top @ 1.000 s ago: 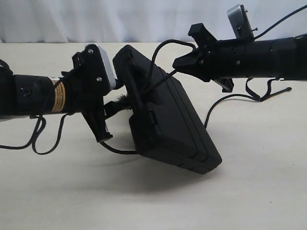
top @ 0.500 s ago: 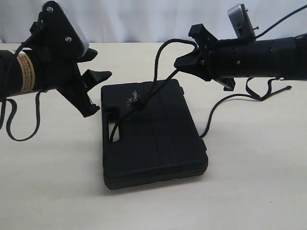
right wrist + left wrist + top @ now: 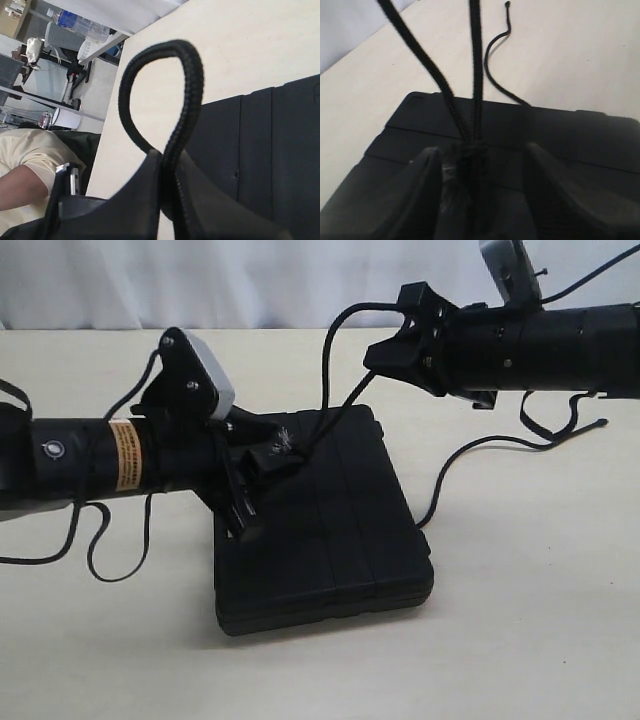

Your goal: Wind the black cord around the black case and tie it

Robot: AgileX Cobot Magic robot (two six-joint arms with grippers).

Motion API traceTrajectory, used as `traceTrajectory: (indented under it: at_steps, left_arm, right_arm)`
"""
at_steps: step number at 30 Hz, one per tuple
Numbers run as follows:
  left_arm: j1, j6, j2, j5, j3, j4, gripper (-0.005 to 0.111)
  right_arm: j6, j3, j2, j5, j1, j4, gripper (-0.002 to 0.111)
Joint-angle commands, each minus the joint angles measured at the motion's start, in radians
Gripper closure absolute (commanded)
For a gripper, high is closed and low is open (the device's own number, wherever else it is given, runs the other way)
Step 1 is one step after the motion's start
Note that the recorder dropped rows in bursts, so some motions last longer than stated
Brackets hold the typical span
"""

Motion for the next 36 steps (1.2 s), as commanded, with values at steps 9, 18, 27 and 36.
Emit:
traceTrajectory:
  at_steps: [9, 18, 27, 36]
  left_arm:
    - [-0.002, 0.240, 0.176, -0.261, 0.001, -0.200, 0.059]
    - [-0.002, 0.331, 0.252, -0.343, -0.001, -0.229, 0.090]
    - [-0.002, 0.355, 0.252, -0.328, -0.001, -0.228, 0.107]
    - [-0.002, 0.376, 0.252, -0.328, -0.001, -0.225, 0.107]
  right_arm:
    - [-0.021, -0.003, -0.009, 0.008, -0.005, -0.047, 0.104]
    - [-0.021, -0.003, -0.009, 0.007, -0.005, -0.047, 0.104]
    - [-0.007, -0.003, -0.023, -0.003, -0.010, -0.060, 0.052]
    - [0.398, -0.004, -0.216, -0.019, -0.297, -0.688, 0.038]
